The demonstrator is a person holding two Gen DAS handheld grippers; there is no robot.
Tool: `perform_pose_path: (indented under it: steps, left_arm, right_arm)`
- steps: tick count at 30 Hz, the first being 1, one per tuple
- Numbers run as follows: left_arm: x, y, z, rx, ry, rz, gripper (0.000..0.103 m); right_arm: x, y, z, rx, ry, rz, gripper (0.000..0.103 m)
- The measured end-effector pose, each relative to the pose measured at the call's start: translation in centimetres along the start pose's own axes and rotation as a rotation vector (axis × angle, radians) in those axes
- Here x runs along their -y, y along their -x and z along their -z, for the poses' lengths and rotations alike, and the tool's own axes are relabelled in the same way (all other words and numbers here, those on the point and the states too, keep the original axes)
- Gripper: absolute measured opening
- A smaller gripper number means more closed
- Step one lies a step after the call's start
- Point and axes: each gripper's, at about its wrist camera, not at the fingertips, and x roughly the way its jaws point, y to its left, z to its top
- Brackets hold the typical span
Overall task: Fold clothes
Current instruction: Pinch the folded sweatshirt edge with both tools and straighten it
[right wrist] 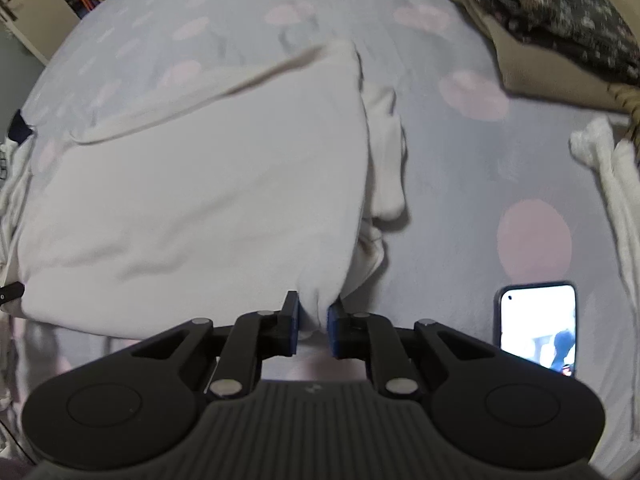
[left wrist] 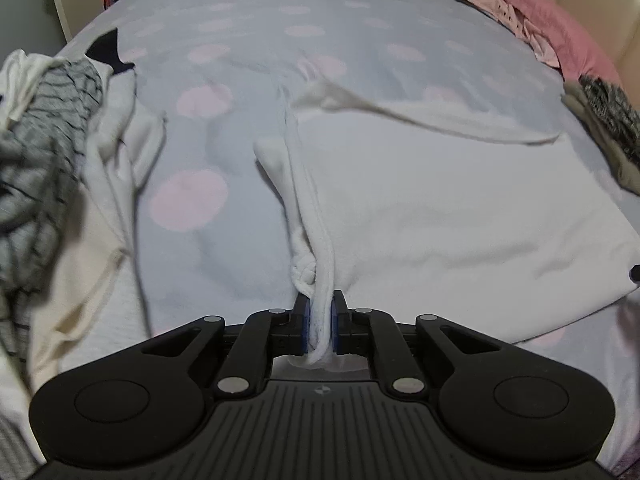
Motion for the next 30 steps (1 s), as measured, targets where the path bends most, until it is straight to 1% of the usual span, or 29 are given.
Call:
perform_pose_path:
  steps: [2, 4, 6, 8, 12, 15, 18, 23, 30]
  left_arm:
    - [-0.1, 1.5, -0.4, -0.004, -0.008, 0.007, 0.008]
    - [0.0, 3.1, -0.5, -0.006, -0.029, 0.009, 0.008]
    - [0.2, 4.5, 0.1, -0.024, -0.072, -0.013, 0.007]
    - [0.0, 5.7, 1.0, -0.047, -0.097, -0.023, 0.007]
    - [-0.6, 8.2, 3.7, -0.087, -0.108, -0.014, 0.007]
    - [-0.7, 10.1, 6.4, -0.113, -0.136, -0.006, 0.007]
    - [-0.7, 11.1, 9.0, -0.153, -0.157, 0.0, 0.007]
    - [-0.5, 10.4, 11.8, -0.2, -0.2, -0.013, 0.007]
    - [-0.2, 7.5, 13.9, -0.245, -0.238, -0.032, 0.008]
  right_arm:
    - [-0.6, 1.1, -0.4, -0.02, 0.029, 0.021, 0.015]
    - [-1.0, 2.4, -0.4, -0.02, 0.059, 0.021, 0.015]
    - [-1.3, 3.7, -0.1, -0.017, 0.087, 0.012, 0.015]
    - [-1.6, 4.7, 0.9, -0.042, 0.109, 0.003, 0.015]
    - [-2.6, 5.7, 4.1, -0.095, 0.183, 0.003, 0.015]
    - [-3.5, 6.5, 7.0, -0.13, 0.253, 0.003, 0.015]
    - [-4.4, 7.3, 9.8, -0.164, 0.323, 0.0, 0.015]
    - [-5.4, 6.5, 13.3, -0.223, 0.408, 0.013, 0.015]
    - [-5.8, 3.7, 14.5, -0.257, 0.459, 0.061, 0.016]
